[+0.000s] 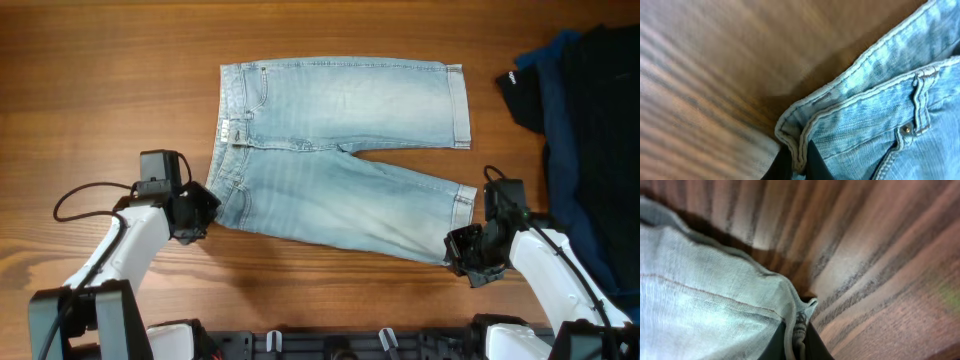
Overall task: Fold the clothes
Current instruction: 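Grasp the near waistband corner with left gripper, near hem with right, then lift the near edge and fold it over toward the far edge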
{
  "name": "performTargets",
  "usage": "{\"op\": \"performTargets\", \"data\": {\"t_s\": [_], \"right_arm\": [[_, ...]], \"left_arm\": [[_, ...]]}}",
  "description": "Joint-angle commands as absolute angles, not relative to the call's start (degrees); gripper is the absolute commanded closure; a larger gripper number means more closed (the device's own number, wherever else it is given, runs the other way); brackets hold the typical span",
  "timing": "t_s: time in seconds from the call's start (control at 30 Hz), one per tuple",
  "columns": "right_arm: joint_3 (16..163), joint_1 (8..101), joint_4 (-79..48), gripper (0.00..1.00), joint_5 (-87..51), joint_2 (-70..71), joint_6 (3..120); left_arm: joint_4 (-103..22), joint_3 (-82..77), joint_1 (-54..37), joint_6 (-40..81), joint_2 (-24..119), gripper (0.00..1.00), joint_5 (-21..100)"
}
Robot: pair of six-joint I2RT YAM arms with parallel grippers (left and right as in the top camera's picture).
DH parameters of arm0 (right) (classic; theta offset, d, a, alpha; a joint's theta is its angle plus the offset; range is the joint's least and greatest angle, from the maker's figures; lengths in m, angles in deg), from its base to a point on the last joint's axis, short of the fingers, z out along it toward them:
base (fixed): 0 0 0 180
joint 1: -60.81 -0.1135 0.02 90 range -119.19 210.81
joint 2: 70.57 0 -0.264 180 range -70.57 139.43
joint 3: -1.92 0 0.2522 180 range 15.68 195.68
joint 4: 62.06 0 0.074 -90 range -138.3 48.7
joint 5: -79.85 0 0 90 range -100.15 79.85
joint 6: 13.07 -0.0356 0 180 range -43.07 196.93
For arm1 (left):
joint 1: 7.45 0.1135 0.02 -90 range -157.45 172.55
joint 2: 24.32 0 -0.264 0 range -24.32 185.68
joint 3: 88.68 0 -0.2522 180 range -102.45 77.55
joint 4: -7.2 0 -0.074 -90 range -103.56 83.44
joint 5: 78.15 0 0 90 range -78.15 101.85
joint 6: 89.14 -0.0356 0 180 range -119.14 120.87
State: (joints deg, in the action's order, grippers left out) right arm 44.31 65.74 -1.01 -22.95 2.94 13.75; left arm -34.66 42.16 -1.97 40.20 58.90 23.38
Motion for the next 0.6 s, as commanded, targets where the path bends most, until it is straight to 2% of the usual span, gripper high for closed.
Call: {"op": "performTargets", "data": {"t_s": [0.0, 0.33, 0.57], "right_arm": [[49.0, 65.8, 2.3, 0.96, -20.2, 3.0, 20.1], [67.1, 65.8, 20.8, 0.96, -12.4, 2.9, 27.5], [79.3, 65.8, 21.7, 0.95, -12.7, 3.6, 39.5]], "left_arm": [[-42.5, 40.7, -1.8, 37.0, 54.0, 0.96, 27.4], [-67.2, 37.7, -2.9, 37.1, 29.7, 0.96, 27.5], [-73.5, 29.5, -4.7, 37.0, 28.9, 0.96, 24.6]]}}
